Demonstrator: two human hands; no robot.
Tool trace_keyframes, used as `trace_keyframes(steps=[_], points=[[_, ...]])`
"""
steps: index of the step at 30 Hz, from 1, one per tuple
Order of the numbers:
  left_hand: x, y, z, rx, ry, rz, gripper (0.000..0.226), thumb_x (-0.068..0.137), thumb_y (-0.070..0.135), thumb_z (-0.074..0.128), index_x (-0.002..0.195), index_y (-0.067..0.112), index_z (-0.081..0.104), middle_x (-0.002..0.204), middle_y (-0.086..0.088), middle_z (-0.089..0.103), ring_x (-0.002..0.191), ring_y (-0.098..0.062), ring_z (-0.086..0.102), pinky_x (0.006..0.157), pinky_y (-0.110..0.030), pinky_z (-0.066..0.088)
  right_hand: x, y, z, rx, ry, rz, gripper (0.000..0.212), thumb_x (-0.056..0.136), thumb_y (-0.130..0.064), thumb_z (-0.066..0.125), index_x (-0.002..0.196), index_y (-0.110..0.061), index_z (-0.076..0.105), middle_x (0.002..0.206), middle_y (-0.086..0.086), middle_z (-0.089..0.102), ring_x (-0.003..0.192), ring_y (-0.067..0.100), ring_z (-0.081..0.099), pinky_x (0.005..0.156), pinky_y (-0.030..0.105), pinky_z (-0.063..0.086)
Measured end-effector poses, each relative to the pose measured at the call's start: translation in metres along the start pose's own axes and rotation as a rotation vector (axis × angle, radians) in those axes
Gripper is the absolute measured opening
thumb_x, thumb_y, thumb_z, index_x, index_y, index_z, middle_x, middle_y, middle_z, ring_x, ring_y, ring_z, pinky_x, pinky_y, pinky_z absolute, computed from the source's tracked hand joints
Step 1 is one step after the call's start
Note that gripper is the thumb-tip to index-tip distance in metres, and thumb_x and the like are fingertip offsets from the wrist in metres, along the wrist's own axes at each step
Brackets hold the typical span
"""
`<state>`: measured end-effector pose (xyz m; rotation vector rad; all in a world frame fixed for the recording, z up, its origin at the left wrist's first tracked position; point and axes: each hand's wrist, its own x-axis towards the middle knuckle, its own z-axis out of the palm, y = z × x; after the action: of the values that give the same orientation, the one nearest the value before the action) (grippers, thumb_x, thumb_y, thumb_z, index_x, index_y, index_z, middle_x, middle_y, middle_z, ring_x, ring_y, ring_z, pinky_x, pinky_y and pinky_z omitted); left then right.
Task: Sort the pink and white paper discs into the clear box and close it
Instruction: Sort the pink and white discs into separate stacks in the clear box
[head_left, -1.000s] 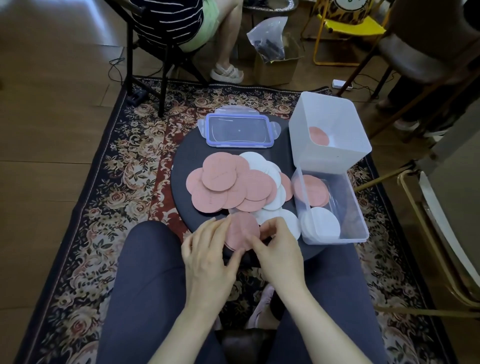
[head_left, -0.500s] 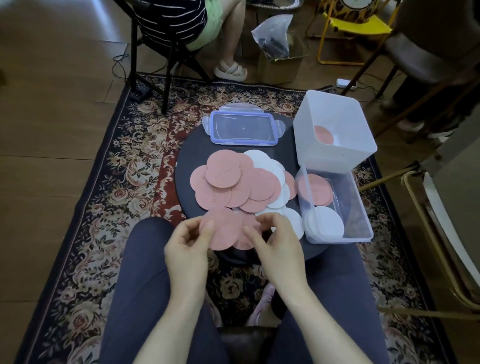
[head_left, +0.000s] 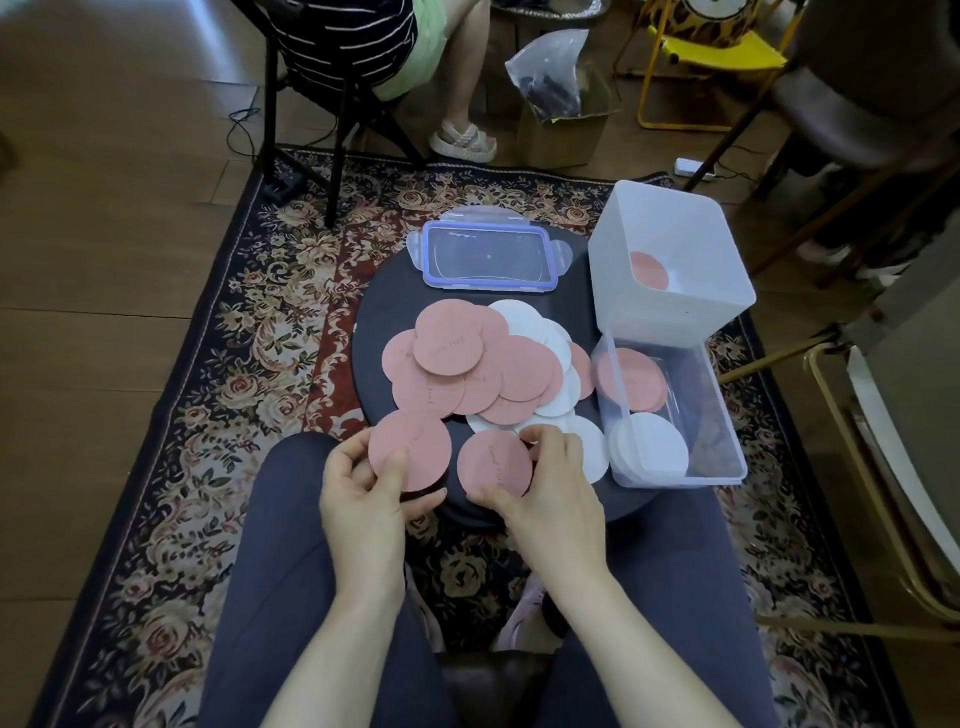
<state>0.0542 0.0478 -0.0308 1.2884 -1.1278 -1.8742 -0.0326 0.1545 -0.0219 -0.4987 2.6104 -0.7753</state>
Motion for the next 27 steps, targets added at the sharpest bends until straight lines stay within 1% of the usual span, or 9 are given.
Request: trace_keyframes(steps=[3,5,8,12,16,18,20,24,27], points=[[0.0,-0.002,0.002,0.023,-0.022,0.006,0.03,0.092,-0.005,0.053,0.111,0.018,0.057,0.105,-0.004,0.07,0.088,-0.02,0.069,0.055,-0.026,0.058,0.004,0.005,-0.005,0.009,-0.031,0.033,0.038,0.08,-0.038,0.069,0.107,-0.027,0.045,0.107,-0.011,0.046,0.089,0.018,0.054,0.069,0.032,0.037],[0.0,-0.003,0.003,0.041,-0.024,0.016,0.031,0.092,-0.004,0.052,0.113,0.018,0.057,0.108,-0.004,0.07,0.093,-0.023,0.068,0.056,-0.027,0.058,0.005,0.011,-0.007,0.013,-0.035,0.022,0.02,0.086,-0.035,0.063,0.092,-0.023,0.048,0.093,-0.008,0.054,0.083,0.02,0.053,0.068,0.034,0.039],[-0.001,-0.004,0.004,0.075,-0.03,0.05,0.03,0.093,-0.003,0.052,0.112,0.02,0.057,0.111,-0.002,0.069,0.097,-0.023,0.068,0.058,-0.028,0.059,0.004,0.019,-0.009,0.252,-0.006,0.032,0.012,0.09,-0.028,0.059,0.082,-0.02,0.055,0.078,-0.007,0.061,0.079,0.019,0.056,0.072,0.035,0.045],[-0.004,-0.003,0.008,0.095,-0.093,0.067,0.023,0.095,0.002,0.053,0.106,0.021,0.06,0.105,-0.001,0.071,0.091,-0.019,0.07,0.061,-0.033,0.06,0.001,0.012,-0.012,0.614,-0.015,0.034,0.011,0.092,-0.021,0.06,0.083,-0.021,0.065,0.072,-0.006,0.068,0.066,0.003,0.057,0.066,0.017,0.045],[-0.008,0.001,0.014,0.037,-0.2,-0.018,0.012,0.096,0.013,0.056,0.107,0.012,0.061,0.095,-0.011,0.073,0.08,-0.024,0.072,0.055,-0.03,0.058,0.006,0.0,-0.005,0.68,-0.041,0.028,0.01,0.09,-0.026,0.064,0.081,-0.021,0.064,0.057,-0.006,0.063,0.056,0.006,0.057,0.066,0.025,0.046],[-0.008,0.002,0.016,0.015,-0.233,-0.034,0.016,0.094,0.013,0.058,0.11,0.01,0.06,0.1,-0.011,0.073,0.083,-0.026,0.072,0.055,-0.032,0.059,0.01,-0.006,-0.003,0.661,-0.036,0.019,0.014,0.088,-0.029,0.066,0.077,-0.021,0.061,0.06,-0.007,0.063,0.057,0.006,0.057,0.067,0.029,0.047],[-0.005,0.003,0.015,0.003,-0.216,-0.02,0.017,0.092,0.008,0.06,0.108,0.013,0.06,0.101,-0.007,0.072,0.083,-0.022,0.072,0.055,-0.033,0.059,0.016,-0.012,-0.002,0.62,-0.017,-0.009,0.019,0.087,-0.034,0.066,0.077,-0.018,0.06,0.066,-0.009,0.063,0.063,0.009,0.057,0.07,0.037,0.049],[0.011,0.009,0.01,-0.016,-0.114,0.014,0.016,0.093,0.004,0.06,0.105,0.014,0.061,0.1,-0.005,0.068,0.081,-0.018,0.069,0.054,-0.033,0.059,0.039,-0.031,-0.007,0.398,0.086,-0.13,0.015,0.09,-0.039,0.06,0.089,-0.024,0.061,0.085,-0.018,0.065,0.077,0.004,0.055,0.072,0.027,0.045],[0.024,0.014,0.008,-0.015,-0.082,0.008,0.018,0.092,0.001,0.06,0.108,0.009,0.061,0.106,-0.011,0.067,0.081,-0.021,0.069,0.057,-0.03,0.059,0.067,-0.045,-0.005,0.184,0.141,-0.24,0.024,0.09,-0.038,0.058,0.109,-0.023,0.06,0.109,-0.011,0.054,0.096,0.008,0.053,0.073,0.027,0.039]])
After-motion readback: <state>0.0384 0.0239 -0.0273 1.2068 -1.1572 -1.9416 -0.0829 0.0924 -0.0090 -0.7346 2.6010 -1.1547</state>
